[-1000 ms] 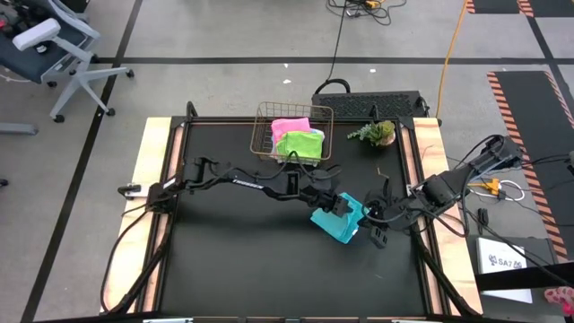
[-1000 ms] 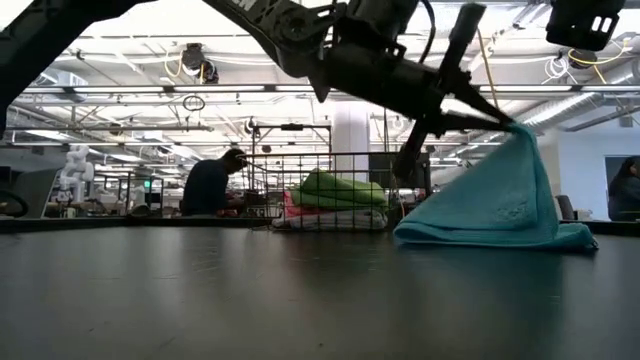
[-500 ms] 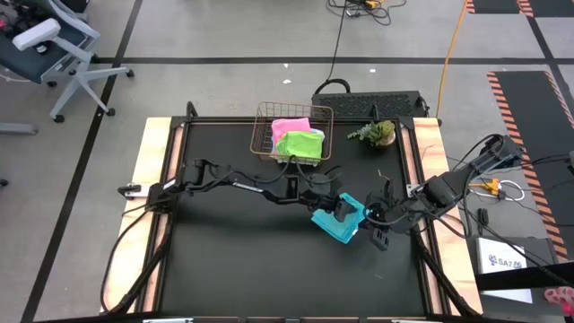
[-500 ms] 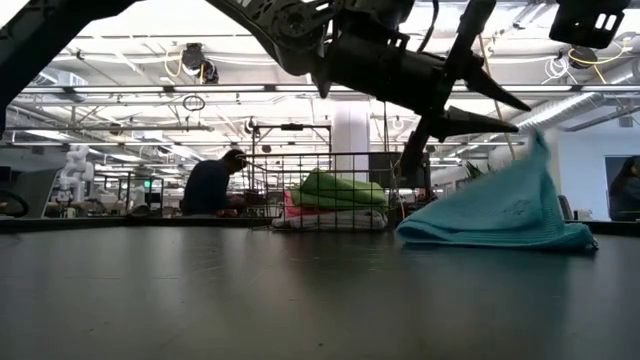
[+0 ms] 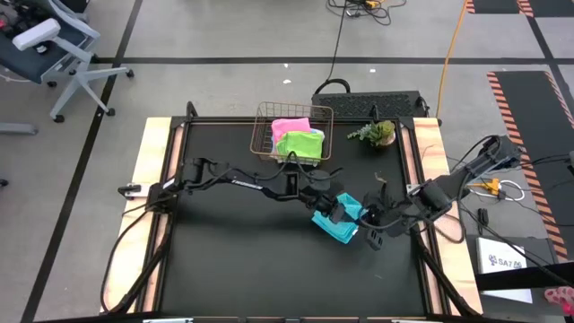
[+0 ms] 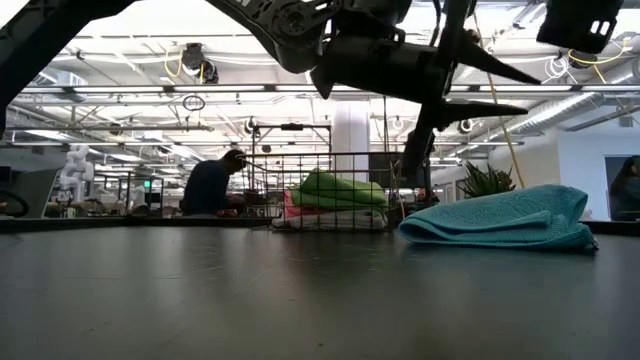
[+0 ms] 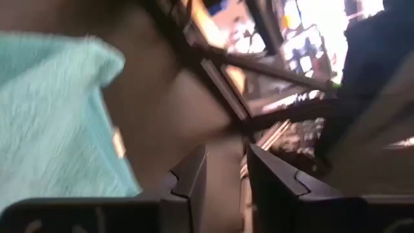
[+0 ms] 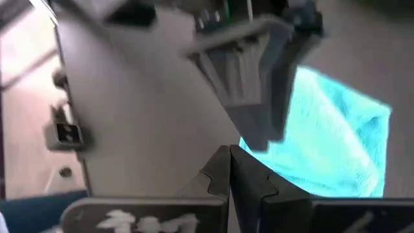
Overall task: Fold microfiber towels
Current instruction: Fold the blue microfiber cloth
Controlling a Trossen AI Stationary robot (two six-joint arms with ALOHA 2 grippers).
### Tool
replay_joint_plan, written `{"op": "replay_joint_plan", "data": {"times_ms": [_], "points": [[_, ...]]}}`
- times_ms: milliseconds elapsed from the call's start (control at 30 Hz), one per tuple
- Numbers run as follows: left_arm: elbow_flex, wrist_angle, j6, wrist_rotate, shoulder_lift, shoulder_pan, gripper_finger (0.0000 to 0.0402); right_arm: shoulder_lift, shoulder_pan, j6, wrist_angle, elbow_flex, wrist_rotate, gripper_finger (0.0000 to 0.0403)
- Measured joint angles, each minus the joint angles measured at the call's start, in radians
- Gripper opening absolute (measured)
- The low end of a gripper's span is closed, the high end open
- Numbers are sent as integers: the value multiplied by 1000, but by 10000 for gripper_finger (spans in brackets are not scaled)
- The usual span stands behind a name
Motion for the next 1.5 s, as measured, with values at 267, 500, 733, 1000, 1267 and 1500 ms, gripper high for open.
{"op": "replay_joint_plan", "data": {"times_ms": [267,500,733,1000,1267,1500], "points": [[0,-330,113,-1,-50,-47,51,71,-4,48,-62,-134,-73,0],[0,-738,267,-304,-170,-100,4,43,-42,154,-211,-165,-75,0],[0,-792,338,-412,-208,-103,26,27,-117,102,-188,-193,-65,11],[-5,-692,391,-425,-184,-105,9,35,-343,-129,47,-193,-45,3],[-43,-592,396,-402,-161,-121,13,103,-496,-301,225,-194,-113,0],[-44,-590,402,-431,-141,-144,9,185,-537,-331,350,-318,-179,0]]}}
